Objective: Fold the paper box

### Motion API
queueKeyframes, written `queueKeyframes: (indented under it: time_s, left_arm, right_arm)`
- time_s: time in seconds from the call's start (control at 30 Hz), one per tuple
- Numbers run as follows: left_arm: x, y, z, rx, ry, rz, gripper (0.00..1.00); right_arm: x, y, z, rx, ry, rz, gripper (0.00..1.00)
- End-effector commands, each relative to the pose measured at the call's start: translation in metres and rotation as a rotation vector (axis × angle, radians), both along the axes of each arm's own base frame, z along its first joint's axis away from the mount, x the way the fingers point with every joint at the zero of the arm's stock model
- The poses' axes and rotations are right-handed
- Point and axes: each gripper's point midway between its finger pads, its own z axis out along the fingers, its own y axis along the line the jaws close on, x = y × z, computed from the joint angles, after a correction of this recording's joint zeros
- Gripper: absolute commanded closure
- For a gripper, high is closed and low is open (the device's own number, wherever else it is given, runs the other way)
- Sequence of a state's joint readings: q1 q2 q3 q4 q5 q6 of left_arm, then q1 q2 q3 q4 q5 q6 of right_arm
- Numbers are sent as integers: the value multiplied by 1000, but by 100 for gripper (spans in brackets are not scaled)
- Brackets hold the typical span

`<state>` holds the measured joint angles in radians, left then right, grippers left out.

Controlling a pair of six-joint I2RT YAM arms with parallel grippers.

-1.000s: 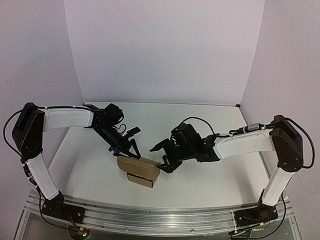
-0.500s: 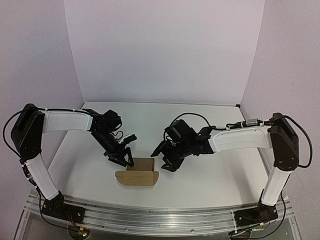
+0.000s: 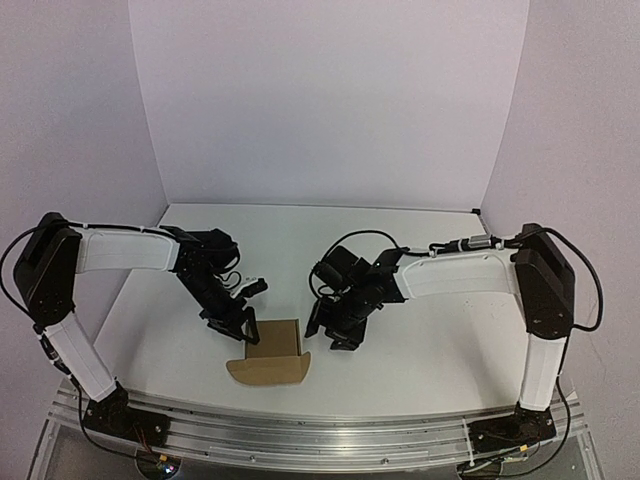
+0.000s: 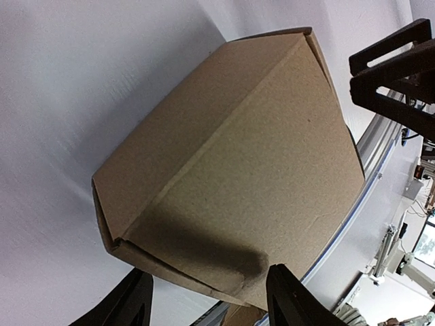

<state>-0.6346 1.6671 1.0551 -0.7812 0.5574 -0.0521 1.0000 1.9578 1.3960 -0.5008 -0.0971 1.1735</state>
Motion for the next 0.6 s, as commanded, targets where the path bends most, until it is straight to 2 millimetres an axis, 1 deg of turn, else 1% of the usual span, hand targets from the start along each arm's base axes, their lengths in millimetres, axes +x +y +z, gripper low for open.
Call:
queueKeyframes:
  time_s: [0.0,0.1,0.17,0.23,0.3,0.33,0.43,0.5,0.57]
  left_arm:
    - [22,-5,41,-40,-168,-16,37]
    - [19,-13,69,-152,-266,-96,34]
    - [14,-19,86,-243,-363,-180,33]
    - [7,-22,91,-298,-470,-285,32]
    - [-3,-27,86,-314,-566,-388,31]
    - [-3,-30,82,-303,-613,-417,30]
    - [7,-31,66,-237,-730,-449,30]
    - [17,-32,54,-189,-763,-455,30]
    - [26,-30,39,-126,-785,-458,31]
  right_arm:
    - [1,4,29,-4,-75,110,37]
    - [1,0,43,-15,-125,142,37]
    - [-2,3,46,-19,-145,167,37]
    - [-9,8,40,-27,-137,188,37]
    - [-14,15,32,-29,-115,210,35]
    - [-17,20,27,-28,-104,221,35]
    - [-18,30,24,-22,-103,241,34]
    - [-15,31,24,-24,-114,240,35]
    - [-15,30,20,-32,-112,239,35]
